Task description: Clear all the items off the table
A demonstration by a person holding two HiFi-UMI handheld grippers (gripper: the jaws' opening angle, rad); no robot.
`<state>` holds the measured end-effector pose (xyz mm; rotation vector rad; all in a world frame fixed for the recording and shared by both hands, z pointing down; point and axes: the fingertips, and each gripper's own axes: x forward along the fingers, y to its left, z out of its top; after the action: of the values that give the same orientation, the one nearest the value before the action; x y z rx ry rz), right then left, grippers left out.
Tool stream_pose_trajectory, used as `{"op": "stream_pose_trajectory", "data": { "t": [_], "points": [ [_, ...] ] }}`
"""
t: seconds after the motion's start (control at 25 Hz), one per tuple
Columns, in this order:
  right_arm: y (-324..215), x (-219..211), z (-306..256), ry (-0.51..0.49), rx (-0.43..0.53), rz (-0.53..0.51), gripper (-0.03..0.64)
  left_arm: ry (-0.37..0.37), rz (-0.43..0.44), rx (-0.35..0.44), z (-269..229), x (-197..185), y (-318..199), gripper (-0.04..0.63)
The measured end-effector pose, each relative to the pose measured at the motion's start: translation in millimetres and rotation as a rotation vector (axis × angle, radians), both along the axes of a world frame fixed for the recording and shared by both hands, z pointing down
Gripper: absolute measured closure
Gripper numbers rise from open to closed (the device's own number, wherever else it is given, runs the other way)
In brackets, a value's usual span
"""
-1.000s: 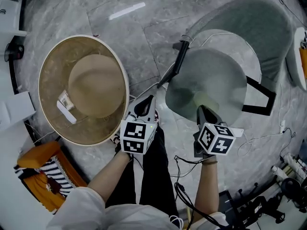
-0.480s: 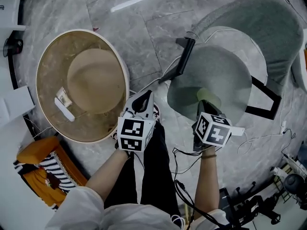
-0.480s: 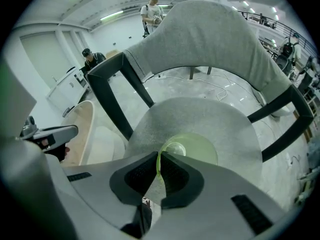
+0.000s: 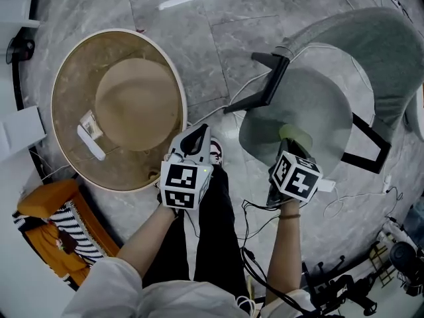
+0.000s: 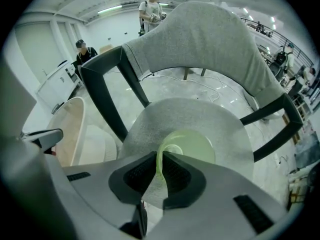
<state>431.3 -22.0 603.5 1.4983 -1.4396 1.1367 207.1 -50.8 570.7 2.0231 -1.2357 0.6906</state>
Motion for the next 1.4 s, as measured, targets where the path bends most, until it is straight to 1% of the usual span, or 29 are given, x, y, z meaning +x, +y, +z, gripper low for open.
{"op": "stream_pose_trajectory", "data": {
  "t": [0.12,0.2,0.32,0.48,0.8,0.96,1.08,1.16,1.2,1.28,1.4],
  "points": [
    [-1,-1,-2,0.014,0.018,0.012,0.56,0.004,-0.01,0.0,-1,-7,1,0.592],
    [-1,-3,-2,0.01,0.031,0.018,0.51,0.01,-0.011,0.004,-2,-10,1,0.592],
    [-1,-4,-4,0.013,0.046,0.029,0.508,0.013,-0.01,0.008,-4,-14,1,0.592],
    [-2,-2,-14,0.014,0.088,0.066,0.48,0.015,-0.006,0.014,-8,-19,1,0.592],
    [3,-5,-38,0.055,0.166,0.108,0.48,0.003,-0.01,0.029,-28,-40,6,0.592],
    [0,-17,-56,0.036,0.226,0.114,0.48,-0.007,-0.027,0.05,-49,-59,8,0.592],
    [-11,-38,-76,0.019,0.31,0.061,0.494,-0.013,-0.057,0.071,-63,-78,7,0.592],
    [-17,-53,-87,0.023,0.343,0.035,0.535,-0.017,-0.085,0.082,-72,-93,7,0.592],
    [-20,-59,-92,0.029,0.352,0.032,0.554,-0.019,-0.1,0.086,-77,-102,8,0.592],
    [-25,-74,-105,0.027,0.375,0.032,0.569,-0.023,-0.132,0.098,-91,-120,11,0.592],
    [-37,-105,-132,-0.019,0.429,0.013,0.584,-0.033,-0.181,0.124,-117,-152,15,0.592]
  ]
}}
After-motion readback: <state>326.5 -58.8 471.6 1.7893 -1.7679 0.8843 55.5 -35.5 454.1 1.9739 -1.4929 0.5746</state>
